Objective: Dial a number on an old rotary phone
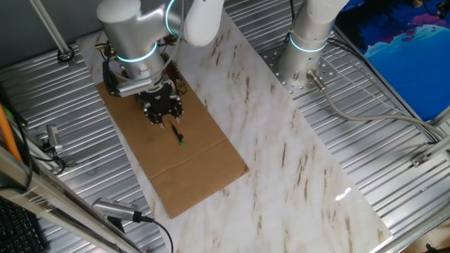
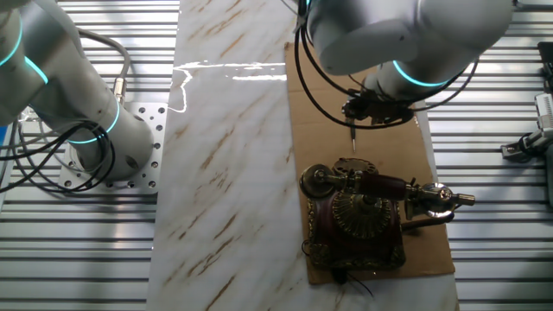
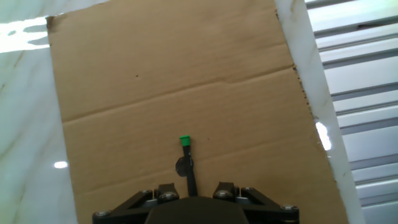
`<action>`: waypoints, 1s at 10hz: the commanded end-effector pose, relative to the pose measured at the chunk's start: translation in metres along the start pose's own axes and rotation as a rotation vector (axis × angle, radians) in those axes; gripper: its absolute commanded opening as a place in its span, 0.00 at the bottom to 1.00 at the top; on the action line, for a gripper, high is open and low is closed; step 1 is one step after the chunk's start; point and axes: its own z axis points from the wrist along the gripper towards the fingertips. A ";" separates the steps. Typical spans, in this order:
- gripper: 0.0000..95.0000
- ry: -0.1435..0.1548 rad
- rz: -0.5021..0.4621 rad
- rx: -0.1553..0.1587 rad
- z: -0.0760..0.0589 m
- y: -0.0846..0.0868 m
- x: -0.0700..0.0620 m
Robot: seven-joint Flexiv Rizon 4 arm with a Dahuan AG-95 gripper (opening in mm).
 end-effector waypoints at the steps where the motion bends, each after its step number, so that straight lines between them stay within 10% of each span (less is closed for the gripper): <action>1: 0.40 0.005 0.005 0.003 0.005 0.000 0.000; 10: 0.40 0.198 0.005 0.033 0.032 0.001 -0.003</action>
